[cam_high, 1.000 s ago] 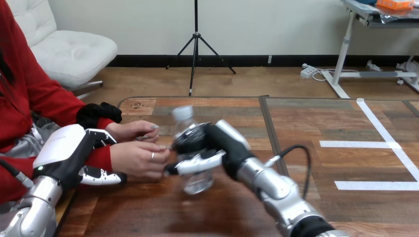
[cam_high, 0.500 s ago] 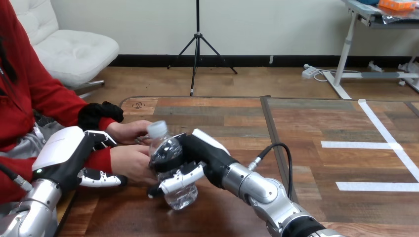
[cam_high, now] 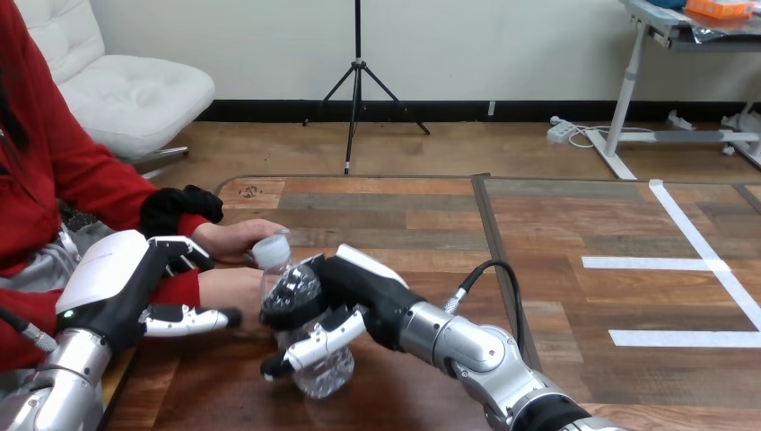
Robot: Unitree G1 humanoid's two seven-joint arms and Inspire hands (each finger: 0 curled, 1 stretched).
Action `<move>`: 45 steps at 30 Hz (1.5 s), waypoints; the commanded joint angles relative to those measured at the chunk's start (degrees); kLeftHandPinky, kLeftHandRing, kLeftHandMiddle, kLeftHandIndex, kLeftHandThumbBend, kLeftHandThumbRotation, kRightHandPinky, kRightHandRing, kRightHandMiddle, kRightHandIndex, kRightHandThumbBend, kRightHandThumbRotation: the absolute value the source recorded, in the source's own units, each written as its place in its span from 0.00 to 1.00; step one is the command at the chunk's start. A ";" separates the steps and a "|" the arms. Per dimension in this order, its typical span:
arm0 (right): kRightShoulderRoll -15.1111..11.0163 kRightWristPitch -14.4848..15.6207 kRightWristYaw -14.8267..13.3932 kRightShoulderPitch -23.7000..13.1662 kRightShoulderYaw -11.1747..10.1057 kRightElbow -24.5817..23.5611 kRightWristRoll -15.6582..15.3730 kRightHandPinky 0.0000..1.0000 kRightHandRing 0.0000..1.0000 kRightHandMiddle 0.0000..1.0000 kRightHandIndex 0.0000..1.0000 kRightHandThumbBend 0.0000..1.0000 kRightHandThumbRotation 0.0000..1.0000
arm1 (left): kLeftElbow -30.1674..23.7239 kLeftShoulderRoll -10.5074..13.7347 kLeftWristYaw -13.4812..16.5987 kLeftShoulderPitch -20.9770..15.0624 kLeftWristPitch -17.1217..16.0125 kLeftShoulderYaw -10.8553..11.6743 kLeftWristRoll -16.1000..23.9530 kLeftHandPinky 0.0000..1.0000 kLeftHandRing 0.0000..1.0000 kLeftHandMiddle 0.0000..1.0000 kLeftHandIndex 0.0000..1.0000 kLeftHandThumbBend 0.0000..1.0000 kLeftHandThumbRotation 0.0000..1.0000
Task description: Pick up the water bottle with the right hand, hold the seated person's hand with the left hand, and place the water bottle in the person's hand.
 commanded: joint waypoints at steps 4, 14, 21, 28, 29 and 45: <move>7.23 -2.37 3.14 -8.74 -1.58 -0.46 2.75 0.37 0.40 0.45 0.46 0.96 0.00 | -3.11 -2.54 -0.16 0.15 -3.05 0.68 -1.29 0.42 0.50 0.59 0.66 0.63 0.48; 7.36 -2.87 5.59 -9.22 -2.30 -0.62 3.80 0.35 0.38 0.44 0.45 0.96 0.00 | -3.44 -2.51 0.11 0.90 -4.12 1.29 -1.67 0.39 0.48 0.58 0.67 0.64 0.44; 7.28 -3.03 6.50 -9.78 -2.13 -0.74 3.76 0.35 0.38 0.43 0.44 0.96 0.00 | -3.68 -2.89 -3.23 1.34 -3.56 2.88 -3.78 0.39 0.48 0.58 0.67 0.67 0.43; 7.20 -2.33 7.75 -10.35 -2.65 -0.79 4.35 0.35 0.38 0.43 0.44 0.96 0.00 | -4.30 -2.90 -3.98 1.86 -4.83 3.53 -5.08 0.39 0.48 0.58 0.67 0.70 0.40; 7.20 -2.29 7.81 -10.40 -2.67 -0.80 4.36 0.35 0.38 0.43 0.44 0.96 0.00 | -4.37 -2.85 -3.94 1.89 -4.93 3.53 -5.04 0.39 0.48 0.58 0.67 0.70 0.39; 6.17 -2.33 8.99 -11.84 -3.67 -0.97 5.30 0.35 0.38 0.43 0.44 0.96 0.00 | -5.34 -3.70 -16.17 2.88 -5.43 7.67 -12.41 0.41 0.50 0.60 0.64 0.91 0.42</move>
